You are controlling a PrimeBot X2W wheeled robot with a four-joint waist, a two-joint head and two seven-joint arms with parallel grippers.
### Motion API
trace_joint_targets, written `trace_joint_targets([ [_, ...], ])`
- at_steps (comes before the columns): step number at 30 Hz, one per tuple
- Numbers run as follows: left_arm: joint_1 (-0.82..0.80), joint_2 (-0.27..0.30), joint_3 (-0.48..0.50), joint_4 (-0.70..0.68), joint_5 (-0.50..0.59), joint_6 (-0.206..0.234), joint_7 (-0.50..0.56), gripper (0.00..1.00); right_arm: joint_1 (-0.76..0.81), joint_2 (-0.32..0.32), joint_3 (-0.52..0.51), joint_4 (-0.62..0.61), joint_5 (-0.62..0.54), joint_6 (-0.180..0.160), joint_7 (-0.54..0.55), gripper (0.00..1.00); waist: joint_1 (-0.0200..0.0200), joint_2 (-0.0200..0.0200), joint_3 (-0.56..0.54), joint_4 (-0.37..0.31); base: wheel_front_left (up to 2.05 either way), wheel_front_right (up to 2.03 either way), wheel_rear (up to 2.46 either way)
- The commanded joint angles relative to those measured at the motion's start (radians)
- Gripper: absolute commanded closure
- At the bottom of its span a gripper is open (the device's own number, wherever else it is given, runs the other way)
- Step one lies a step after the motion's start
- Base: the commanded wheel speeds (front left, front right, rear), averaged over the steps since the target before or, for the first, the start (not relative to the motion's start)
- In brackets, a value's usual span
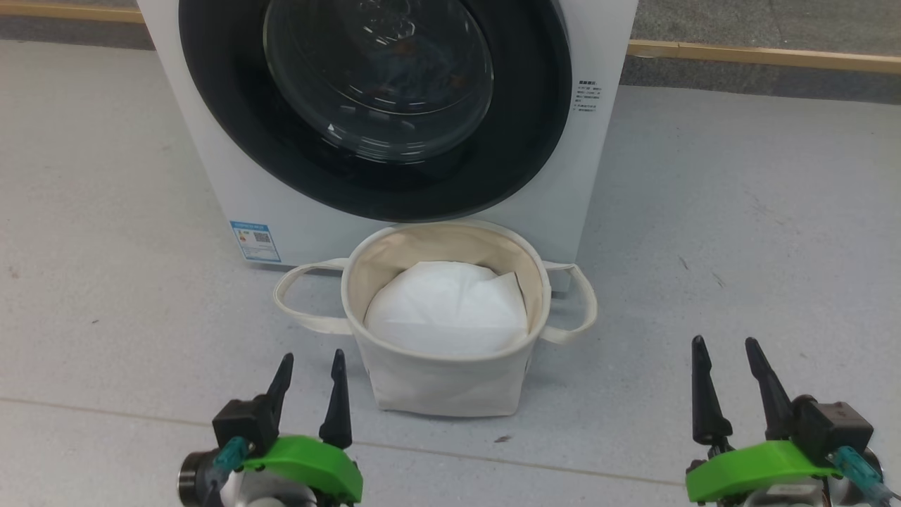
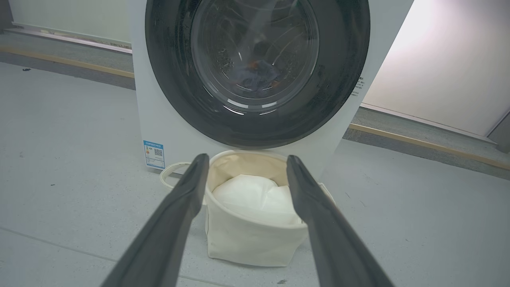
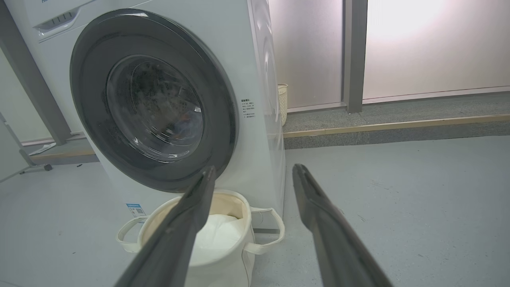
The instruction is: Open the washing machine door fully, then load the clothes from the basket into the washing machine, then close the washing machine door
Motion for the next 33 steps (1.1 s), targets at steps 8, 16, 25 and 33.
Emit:
trace_joint_targets([
  [8, -0.039, 0.01, 0.043, -0.024, -0.005, -0.001, -0.006, 0.0, -0.034, -0.004, 0.022, -0.026, -0.003, 0.004, -0.005, 0.0, 0.0, 0.0, -0.001, -0.001, 0.0, 0.0, 0.0],
  [16, 0.033, -0.001, 0.008, 0.043, -0.011, -0.005, 0.006, 1.0, 0.013, 0.004, 0.002, 0.059, 0.014, 0.0, 0.003, 1.0, 0.0, 0.0, -0.001, -0.002, 0.0, 0.0, 0.0],
  [25, 0.041, 0.0, 0.036, 0.022, -0.102, -0.022, 0.032, 1.0, 0.006, 0.003, -0.006, 0.059, 0.116, 0.0, 0.03, 1.0, 0.0004, 0.0, 0.001, -0.006, 0.0, 0.0, 0.0],
  [33, 0.047, 0.001, 0.059, 0.002, -0.182, -0.037, 0.055, 1.0, -0.002, 0.002, -0.014, 0.06, 0.206, 0.001, 0.053, 1.0, 0.0001, 0.0, 0.005, -0.009, 0.0, 0.0, 0.0],
])
